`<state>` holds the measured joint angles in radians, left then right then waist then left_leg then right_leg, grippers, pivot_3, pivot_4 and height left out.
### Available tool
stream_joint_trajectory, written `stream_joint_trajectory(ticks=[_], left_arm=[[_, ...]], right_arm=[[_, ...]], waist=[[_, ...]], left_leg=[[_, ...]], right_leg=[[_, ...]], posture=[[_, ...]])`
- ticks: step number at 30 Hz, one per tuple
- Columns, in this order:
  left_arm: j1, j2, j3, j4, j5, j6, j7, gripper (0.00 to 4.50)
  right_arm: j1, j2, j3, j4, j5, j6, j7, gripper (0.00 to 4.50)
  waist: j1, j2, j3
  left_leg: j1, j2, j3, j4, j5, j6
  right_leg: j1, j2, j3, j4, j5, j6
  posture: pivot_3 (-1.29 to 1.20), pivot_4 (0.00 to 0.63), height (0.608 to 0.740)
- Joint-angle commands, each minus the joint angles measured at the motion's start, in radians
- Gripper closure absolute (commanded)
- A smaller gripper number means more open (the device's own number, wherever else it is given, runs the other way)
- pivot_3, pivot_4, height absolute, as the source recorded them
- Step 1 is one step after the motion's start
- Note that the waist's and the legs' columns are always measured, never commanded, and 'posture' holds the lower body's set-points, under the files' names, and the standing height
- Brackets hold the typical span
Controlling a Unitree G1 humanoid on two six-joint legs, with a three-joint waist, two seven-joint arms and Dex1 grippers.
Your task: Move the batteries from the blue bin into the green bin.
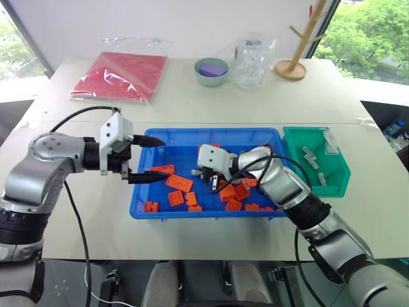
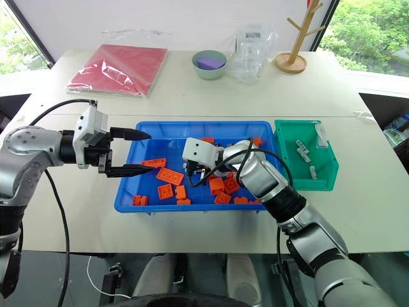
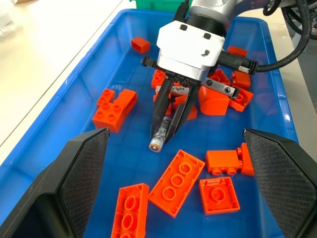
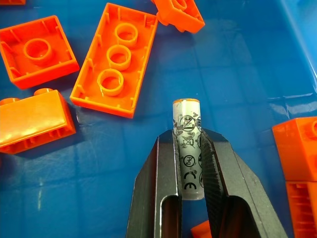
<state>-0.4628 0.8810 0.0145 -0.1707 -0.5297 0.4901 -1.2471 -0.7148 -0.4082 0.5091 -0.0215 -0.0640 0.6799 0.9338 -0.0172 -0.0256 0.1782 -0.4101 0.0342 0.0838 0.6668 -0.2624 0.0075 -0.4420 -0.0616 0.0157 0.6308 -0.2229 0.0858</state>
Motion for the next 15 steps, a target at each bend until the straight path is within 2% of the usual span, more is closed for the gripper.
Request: stream_joint_trajectory(ticks=[1,4,8,12,15], left_arm=[[0.004,-0.004,0.004,-0.029,0.002,-0.02,-0.006,0.0],[-0.002,-0.015,-0.005,-0.028,0.003,-0.023,-0.006,0.0],[-0.015,-0.03,-0.014,-0.015,0.01,-0.029,-0.009,0.0],[-0.028,-0.041,-0.025,0.006,0.019,-0.041,-0.022,0.0],[-0.045,-0.049,-0.032,0.023,0.023,-0.045,-0.03,0.0]], right_arm=[[-0.028,-0.009,-0.117,-0.115,0.08,0.085,0.011,4.45],[-0.039,-0.073,-0.305,-0.208,0.178,0.211,0.012,4.45],[0.008,-0.258,-0.527,-0.235,0.248,0.316,0.014,4.45],[0.135,-0.44,-0.664,-0.232,0.264,0.322,0.022,4.45],[0.224,-0.517,-0.721,-0.219,0.266,0.301,0.005,4.45]], waist=[[0.001,0.0,0.0],[0.007,0.0,0.0],[0.016,0.0,0.0],[0.018,-0.001,0.0],[0.01,0.0,0.0]], left_leg=[[0.0,0.0,0.0,0.0,0.0,0.0],[0.0,0.0,0.0,0.0,0.0,0.0],[-0.001,-0.001,-0.001,0.0,0.0,0.0],[-0.001,-0.001,0.0,0.0,0.0,0.0],[0.0,-0.001,0.0,-0.001,0.0,0.001]], right_leg=[[0.0,0.0,0.0,0.0,0.0,0.0],[0.0,0.0,0.0,0.0,0.0,0.001],[0.001,-0.002,0.0,-0.001,0.0,-0.001],[0.001,-0.002,0.0,-0.003,-0.001,-0.001],[0.0,-0.001,0.0,-0.002,-0.001,-0.001]], posture=[[0.0,0.15,0.736],[0.0,0.15,0.736],[0.0,0.15,0.736],[0.0,0.15,0.736],[0.0,0.15,0.736]])
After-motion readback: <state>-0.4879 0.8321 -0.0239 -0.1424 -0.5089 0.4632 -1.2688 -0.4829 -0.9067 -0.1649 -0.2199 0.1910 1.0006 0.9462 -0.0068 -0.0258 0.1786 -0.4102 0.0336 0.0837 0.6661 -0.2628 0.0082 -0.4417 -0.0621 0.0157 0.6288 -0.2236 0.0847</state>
